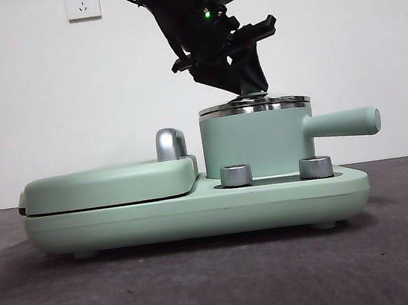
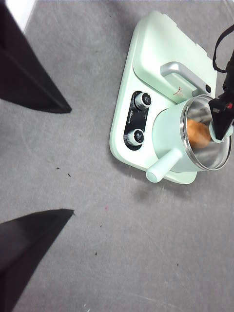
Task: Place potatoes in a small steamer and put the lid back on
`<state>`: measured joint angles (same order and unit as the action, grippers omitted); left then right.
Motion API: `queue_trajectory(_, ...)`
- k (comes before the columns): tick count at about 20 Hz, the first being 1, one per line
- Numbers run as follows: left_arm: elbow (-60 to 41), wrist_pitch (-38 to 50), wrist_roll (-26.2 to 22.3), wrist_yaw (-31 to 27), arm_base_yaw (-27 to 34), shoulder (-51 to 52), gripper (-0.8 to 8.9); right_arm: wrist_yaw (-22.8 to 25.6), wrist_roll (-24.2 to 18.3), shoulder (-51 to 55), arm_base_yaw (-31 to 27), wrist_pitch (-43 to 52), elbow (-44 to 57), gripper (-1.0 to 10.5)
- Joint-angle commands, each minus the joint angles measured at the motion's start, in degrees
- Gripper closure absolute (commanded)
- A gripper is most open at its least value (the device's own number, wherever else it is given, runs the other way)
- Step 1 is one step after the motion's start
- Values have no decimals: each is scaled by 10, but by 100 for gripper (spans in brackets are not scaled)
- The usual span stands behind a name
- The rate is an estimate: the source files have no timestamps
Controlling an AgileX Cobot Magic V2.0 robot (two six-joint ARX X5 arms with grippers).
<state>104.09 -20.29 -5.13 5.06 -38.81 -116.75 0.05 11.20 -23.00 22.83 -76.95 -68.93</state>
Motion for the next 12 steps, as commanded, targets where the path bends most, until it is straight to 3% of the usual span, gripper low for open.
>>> queue_trajectory(1,13,-22,-1,5,-10,-24,789,0,8,0,3,-47,-5,638)
queue_trajectory(6,13,-34,-3,5,-10,-24,765,0,8,0,3,-46,-5,638)
queue_trajectory(7,13,-32,5,5,-10,-23,680,0,8,0,3,-46,-5,638)
queue_trajectory(10,13,-16,13,5,-10,-16,296,0,8,0,3,-46,-5,638)
queue_trajectory(12,14,-15,16,5,-10,0,257,0,8,0,3,-46,-5,638)
